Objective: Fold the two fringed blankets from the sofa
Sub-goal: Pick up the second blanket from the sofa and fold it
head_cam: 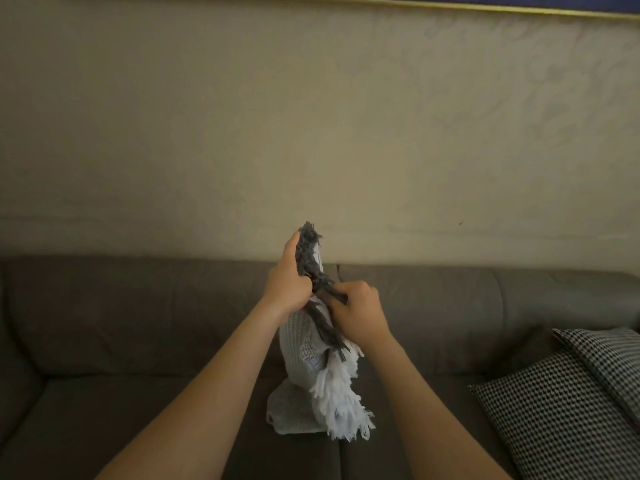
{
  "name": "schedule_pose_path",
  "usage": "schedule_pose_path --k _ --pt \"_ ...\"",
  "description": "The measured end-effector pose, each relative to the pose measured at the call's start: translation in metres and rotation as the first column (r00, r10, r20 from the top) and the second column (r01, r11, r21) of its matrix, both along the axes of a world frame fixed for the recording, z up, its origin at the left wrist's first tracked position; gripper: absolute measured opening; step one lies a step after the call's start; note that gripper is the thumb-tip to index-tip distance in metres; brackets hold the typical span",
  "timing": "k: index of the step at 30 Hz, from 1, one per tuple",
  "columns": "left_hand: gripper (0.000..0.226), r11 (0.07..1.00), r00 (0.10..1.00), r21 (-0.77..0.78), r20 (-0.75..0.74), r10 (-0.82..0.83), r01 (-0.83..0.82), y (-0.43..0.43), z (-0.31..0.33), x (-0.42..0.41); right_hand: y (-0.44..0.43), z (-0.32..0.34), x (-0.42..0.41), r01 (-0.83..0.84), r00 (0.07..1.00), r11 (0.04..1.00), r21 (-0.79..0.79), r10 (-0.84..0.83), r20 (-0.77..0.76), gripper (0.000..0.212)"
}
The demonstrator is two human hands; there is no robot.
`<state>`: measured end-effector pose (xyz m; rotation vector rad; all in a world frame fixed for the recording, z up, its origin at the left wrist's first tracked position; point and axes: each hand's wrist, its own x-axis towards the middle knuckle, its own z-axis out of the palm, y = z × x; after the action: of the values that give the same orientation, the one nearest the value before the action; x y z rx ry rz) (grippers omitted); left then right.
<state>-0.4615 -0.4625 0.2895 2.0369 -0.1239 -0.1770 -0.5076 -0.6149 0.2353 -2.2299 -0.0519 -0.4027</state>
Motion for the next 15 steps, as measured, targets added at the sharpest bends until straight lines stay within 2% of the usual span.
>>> schedule_pose_path --k 2,4,8,10,13,15 --pt "0.087 1.000 1.000 -0.012 0.018 0.013 -0.013 0.000 0.000 0.003 0.001 0.001 -0.005 -0.018 1.000 0.997 0.070 0.018 0.001 0.050" --pt "0.077 0.999 0.999 -0.015 0.022 0.049 -0.049 -0.001 -0.001 0.006 0.001 0.000 -0.010 -0.051 0.997 0.984 0.172 0.060 -0.043 0.051" --pt "0.065 0.984 0.987 -0.071 0.003 0.162 -0.162 -0.003 -0.006 0.008 0.004 0.003 -0.015 -0.141 0.973 0.937 0.319 0.190 -0.128 0.016" --pt "0.064 0.969 0.977 -0.124 -0.044 0.211 -0.215 -0.003 -0.010 0.009 0.007 0.009 -0.017 -0.168 0.949 0.901 0.401 0.258 -0.183 0.025" --pt "0.064 0.938 0.964 -0.261 -0.196 0.180 -0.228 -0.005 -0.009 0.007 0.009 0.007 -0.020 -0.149 0.950 0.934 0.324 0.226 -0.215 0.052" --pt "0.067 0.925 0.959 -0.320 -0.253 0.127 -0.207 -0.005 -0.006 0.005 0.008 0.005 -0.019 -0.095 0.971 0.961 0.259 0.147 -0.188 0.046"
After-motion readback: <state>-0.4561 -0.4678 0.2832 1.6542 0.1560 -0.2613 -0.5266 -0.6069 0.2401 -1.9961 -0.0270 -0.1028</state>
